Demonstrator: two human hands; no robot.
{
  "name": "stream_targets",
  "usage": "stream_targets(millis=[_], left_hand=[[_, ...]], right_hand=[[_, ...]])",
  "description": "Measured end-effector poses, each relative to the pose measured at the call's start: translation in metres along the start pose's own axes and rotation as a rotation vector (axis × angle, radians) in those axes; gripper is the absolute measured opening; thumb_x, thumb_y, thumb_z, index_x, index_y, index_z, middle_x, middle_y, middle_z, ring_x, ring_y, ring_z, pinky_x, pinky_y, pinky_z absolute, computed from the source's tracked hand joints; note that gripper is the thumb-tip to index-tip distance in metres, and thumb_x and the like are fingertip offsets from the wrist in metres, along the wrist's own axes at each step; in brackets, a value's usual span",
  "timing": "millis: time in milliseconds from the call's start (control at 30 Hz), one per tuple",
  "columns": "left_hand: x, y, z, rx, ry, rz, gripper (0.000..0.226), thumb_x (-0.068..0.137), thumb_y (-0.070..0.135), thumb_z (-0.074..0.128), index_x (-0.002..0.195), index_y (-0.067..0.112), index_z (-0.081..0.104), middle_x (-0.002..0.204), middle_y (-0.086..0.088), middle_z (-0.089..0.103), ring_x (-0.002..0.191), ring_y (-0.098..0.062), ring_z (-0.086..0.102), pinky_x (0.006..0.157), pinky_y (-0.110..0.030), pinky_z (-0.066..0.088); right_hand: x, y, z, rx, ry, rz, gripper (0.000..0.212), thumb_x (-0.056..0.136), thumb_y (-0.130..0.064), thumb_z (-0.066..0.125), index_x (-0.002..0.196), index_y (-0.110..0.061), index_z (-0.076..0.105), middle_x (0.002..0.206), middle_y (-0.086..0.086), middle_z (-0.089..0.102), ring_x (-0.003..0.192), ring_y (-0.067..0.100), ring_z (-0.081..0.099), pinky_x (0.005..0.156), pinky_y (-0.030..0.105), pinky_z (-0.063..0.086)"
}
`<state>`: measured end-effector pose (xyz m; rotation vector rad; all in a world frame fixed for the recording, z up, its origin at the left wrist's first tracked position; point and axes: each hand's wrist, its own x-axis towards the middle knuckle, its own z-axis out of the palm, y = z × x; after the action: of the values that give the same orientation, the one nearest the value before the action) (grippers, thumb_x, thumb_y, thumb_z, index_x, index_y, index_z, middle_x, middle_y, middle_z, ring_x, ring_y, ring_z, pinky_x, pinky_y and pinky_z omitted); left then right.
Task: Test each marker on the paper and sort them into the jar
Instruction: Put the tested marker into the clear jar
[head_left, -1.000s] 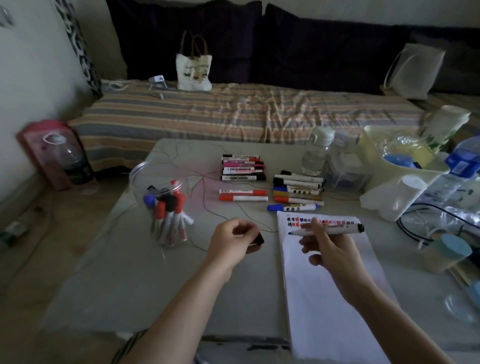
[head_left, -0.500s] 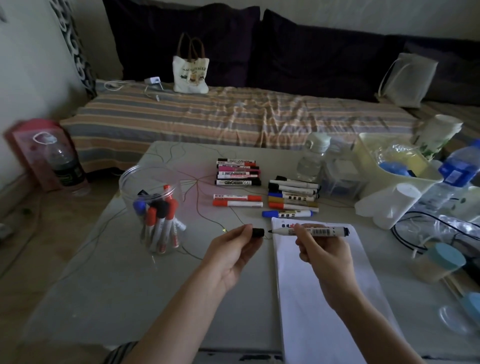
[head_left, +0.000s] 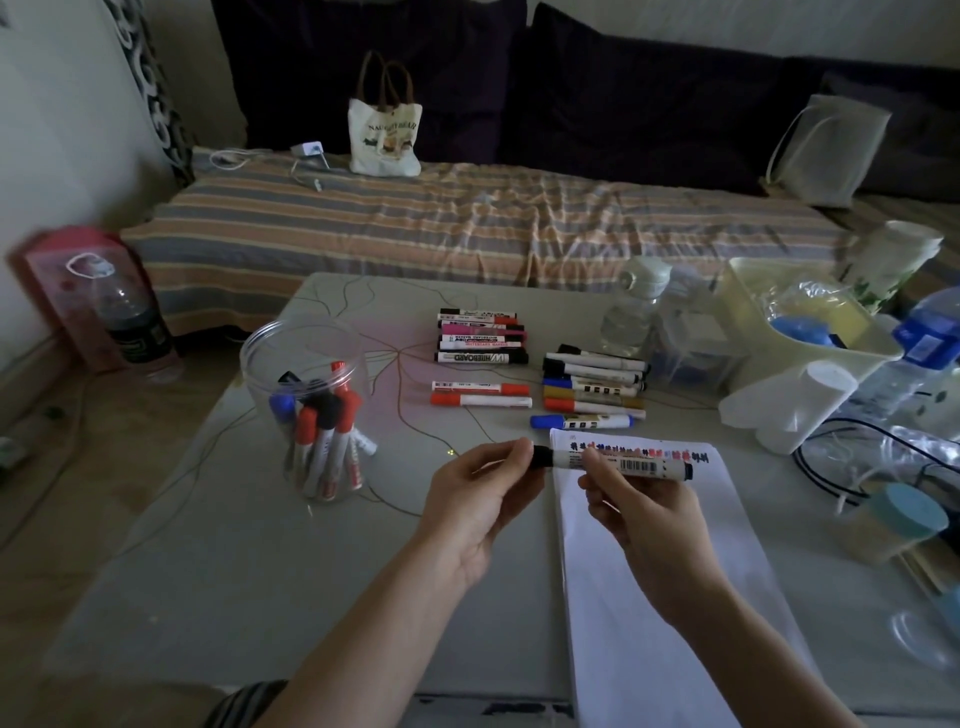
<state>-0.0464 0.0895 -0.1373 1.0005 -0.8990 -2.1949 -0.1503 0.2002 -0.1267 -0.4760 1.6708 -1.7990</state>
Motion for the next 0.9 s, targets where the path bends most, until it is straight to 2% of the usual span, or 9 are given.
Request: stream_targets(millis=[100,267,400,500,567,633,733,833,900], left_hand=[[-0.003,-0.003,0.003,0.039,0.036,0.083,0.011,0.08,0.011,0.074,0.089,0.004,0.074,0.087,-0.012,0.075,0.076,-0.017,0.073,0.073,-0.023,0.059],[-0.002,-0.008,0.005,0.106,0.029,0.115,0.011,0.082,0.012,0.073,0.091,0.006,0.074,0.086,-0.009,0.076,0.08,-0.017,0.074,0.08,-0.025,0.058],[0.002,-0.006,0.007,0.066,0.017,0.117,0.011,0.085,0.011,0.069,0.094,0.006,0.074,0.09,-0.01,0.076,0.084,-0.018,0.073,0.082,-0.024,0.057],[0.012,0.0,0.006,-0.046,0.037,0.136,0.02,0.087,0.008,0.066,0.106,0.004,0.071,0.1,-0.012,0.074,0.092,-0.019,0.071,0.081,-0.023,0.056],[0.015,0.002,0.006,-0.108,0.042,0.159,0.022,0.089,0.002,0.063,0.11,0.003,0.068,0.103,-0.014,0.073,0.094,-0.02,0.07,0.078,-0.022,0.057],[0.016,0.001,0.007,-0.156,0.054,0.168,0.022,0.089,-0.001,0.061,0.11,0.003,0.067,0.103,-0.017,0.072,0.096,-0.026,0.071,0.078,-0.026,0.058],[0.017,-0.001,0.007,-0.125,0.094,0.2,0.018,0.089,0.0,0.064,0.106,0.006,0.067,0.101,-0.018,0.072,0.093,-0.027,0.072,0.078,-0.03,0.059],[0.016,-0.005,0.007,-0.017,0.067,0.214,0.032,0.083,0.001,0.071,0.11,0.018,0.066,0.096,-0.012,0.074,0.087,-0.019,0.072,0.081,-0.034,0.058],[0.016,-0.007,0.006,0.045,0.038,0.203,0.04,0.082,0.001,0.072,0.115,0.023,0.065,0.093,-0.01,0.075,0.088,-0.02,0.071,0.085,-0.036,0.058]], right_hand=[[-0.004,0.002,0.004,0.151,-0.04,0.028,0.012,0.072,-0.023,0.073,0.075,-0.012,0.069,0.069,0.006,0.063,0.068,0.018,0.058,0.071,0.031,0.048],[-0.007,0.007,0.006,0.205,-0.064,0.105,0.025,0.073,-0.023,0.07,0.079,-0.006,0.053,0.065,0.007,0.057,0.062,0.015,0.052,0.065,0.026,0.048],[-0.002,-0.001,0.005,0.24,-0.094,0.151,0.023,0.077,-0.024,0.068,0.086,-0.005,0.06,0.065,0.004,0.055,0.058,0.01,0.051,0.055,0.019,0.048],[0.001,-0.007,0.001,0.268,-0.089,0.167,0.036,0.08,-0.039,0.064,0.095,-0.006,0.065,0.073,0.006,0.063,0.065,0.013,0.058,0.06,0.024,0.051],[0.002,-0.007,-0.004,0.184,-0.031,0.152,0.038,0.081,-0.039,0.063,0.102,-0.008,0.069,0.08,0.009,0.068,0.071,0.015,0.063,0.07,0.029,0.052],[0.001,-0.005,-0.006,-0.009,-0.025,0.096,0.028,0.084,-0.03,0.064,0.102,-0.011,0.071,0.084,0.008,0.073,0.075,0.017,0.066,0.074,0.032,0.055],[-0.002,-0.002,-0.001,-0.315,-0.092,-0.02,0.011,0.091,-0.014,0.063,0.101,-0.015,0.069,0.082,0.001,0.076,0.072,0.012,0.069,0.069,0.024,0.057],[0.0,0.002,0.003,-0.434,-0.145,-0.073,0.011,0.09,-0.009,0.064,0.098,-0.017,0.064,0.079,-0.003,0.076,0.069,0.005,0.069,0.063,0.014,0.053],[0.001,0.006,0.004,-0.517,-0.191,-0.08,0.013,0.088,-0.01,0.067,0.098,-0.017,0.061,0.08,-0.004,0.076,0.069,0.004,0.069,0.061,0.013,0.051]])
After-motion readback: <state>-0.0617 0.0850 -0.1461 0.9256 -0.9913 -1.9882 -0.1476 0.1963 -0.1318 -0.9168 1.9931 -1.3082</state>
